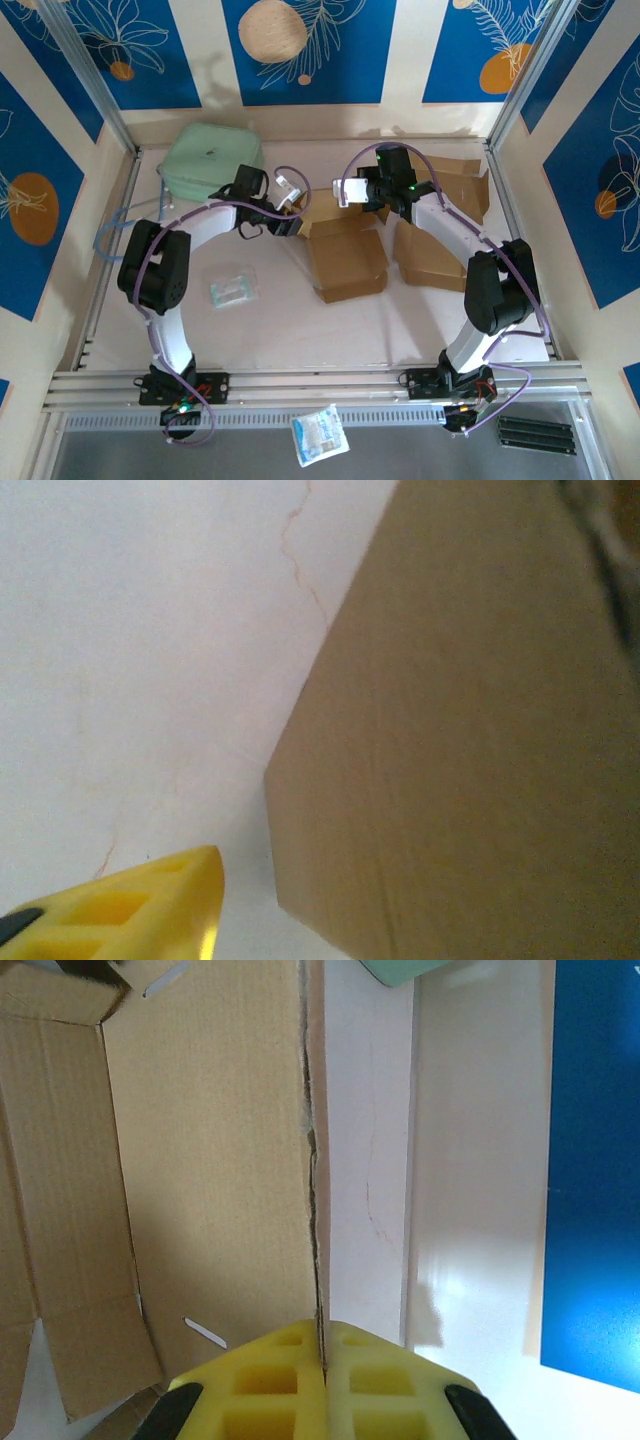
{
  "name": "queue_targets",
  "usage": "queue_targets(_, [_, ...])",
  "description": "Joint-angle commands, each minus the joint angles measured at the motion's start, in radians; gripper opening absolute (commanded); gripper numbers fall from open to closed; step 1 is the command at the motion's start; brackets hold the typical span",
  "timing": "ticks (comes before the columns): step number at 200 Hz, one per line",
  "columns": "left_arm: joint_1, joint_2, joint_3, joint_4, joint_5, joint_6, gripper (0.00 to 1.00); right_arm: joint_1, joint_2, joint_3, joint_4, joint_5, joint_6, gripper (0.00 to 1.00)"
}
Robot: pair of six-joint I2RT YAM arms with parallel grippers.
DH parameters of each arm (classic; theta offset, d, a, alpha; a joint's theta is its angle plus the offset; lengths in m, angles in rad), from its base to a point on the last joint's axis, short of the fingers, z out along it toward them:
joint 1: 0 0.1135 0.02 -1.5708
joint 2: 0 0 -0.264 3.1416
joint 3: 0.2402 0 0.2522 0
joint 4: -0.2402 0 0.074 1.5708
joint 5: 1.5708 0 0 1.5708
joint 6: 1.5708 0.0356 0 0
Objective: Fold the paper box
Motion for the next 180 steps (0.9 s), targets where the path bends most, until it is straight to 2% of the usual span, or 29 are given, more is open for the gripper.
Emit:
queue_targets(1, [-0.014, 0.016, 0.006, 0.085, -0.040, -0.108, 0.53, 0.003, -0.031, 0.001, 0.003, -0.016, 0.018, 0.00])
queue_targets(56, [-0.045, -0.022, -0.031, 0.172, -0.046, -0.321, 0.48, 0.017, -0.029, -0.006, 0.026, 0.014, 0.056, 0.00])
queue_targets(83, [-0.046, -0.015, -0.024, 0.245, 0.000, -0.441, 0.49, 0.028, -0.019, -0.004, 0.029, 0.028, 0.058, 0.00])
queue_targets(124, [-0.049, 0.027, 0.036, 0.166, -0.175, -0.442, 0.47, 0.034, -0.027, -0.009, 0.025, 0.027, 0.062, 0.00])
queue_targets(152, [-0.065, 0.036, 0.037, 0.206, -0.075, -0.457, 0.50, 0.036, -0.030, -0.009, 0.026, 0.022, 0.077, 0.00])
queue_targets(180, [-0.097, 0.047, 0.045, 0.202, -0.072, -0.474, 0.52, 0.048, -0.018, -0.011, 0.040, 0.045, 0.099, 0.00])
